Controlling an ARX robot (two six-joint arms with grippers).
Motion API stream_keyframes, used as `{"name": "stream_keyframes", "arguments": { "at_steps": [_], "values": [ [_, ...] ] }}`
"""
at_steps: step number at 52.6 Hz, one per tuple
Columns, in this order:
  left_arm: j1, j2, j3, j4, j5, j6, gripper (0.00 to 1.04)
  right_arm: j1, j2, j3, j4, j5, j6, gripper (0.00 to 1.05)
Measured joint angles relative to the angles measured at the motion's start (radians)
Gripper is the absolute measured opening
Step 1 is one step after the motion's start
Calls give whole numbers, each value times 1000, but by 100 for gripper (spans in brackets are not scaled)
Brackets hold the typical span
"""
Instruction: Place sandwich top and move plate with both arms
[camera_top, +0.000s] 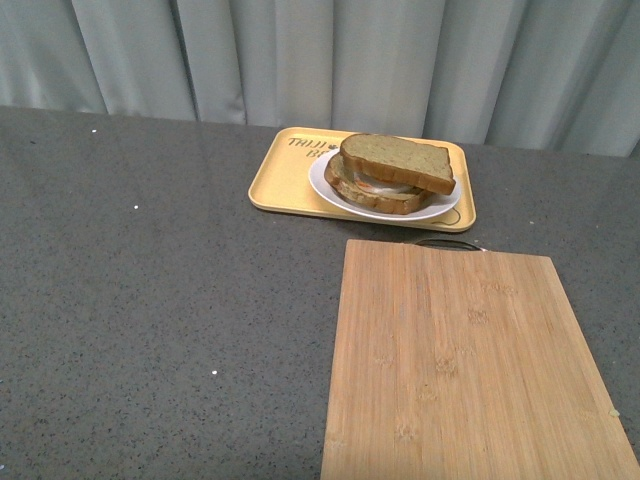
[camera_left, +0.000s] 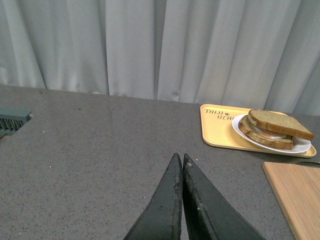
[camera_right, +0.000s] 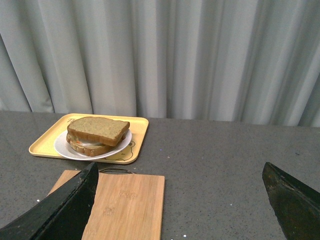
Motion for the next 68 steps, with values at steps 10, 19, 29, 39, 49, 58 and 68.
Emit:
{"name": "stream_keyframes", "arguments": {
  "at_steps": [10,19,29,39,49,58,68],
  "values": [
    [0,-1,0,0,0,0,42,0,0,0,0,0,0,95],
    [0,-1,0,0,0,0,85,0,0,0,0,0,0,95],
    [0,-1,0,0,0,0,98,0,0,0,0,0,0,95],
    [0,-1,0,0,0,0,98,0,0,0,0,0,0,95],
    [0,-1,0,0,0,0,98,0,0,0,0,0,0,95],
    [0,-1,0,0,0,0,98,0,0,0,0,0,0,95],
    [0,-2,0,0,0,0,98,0,0,0,0,0,0,95]
  ]
}}
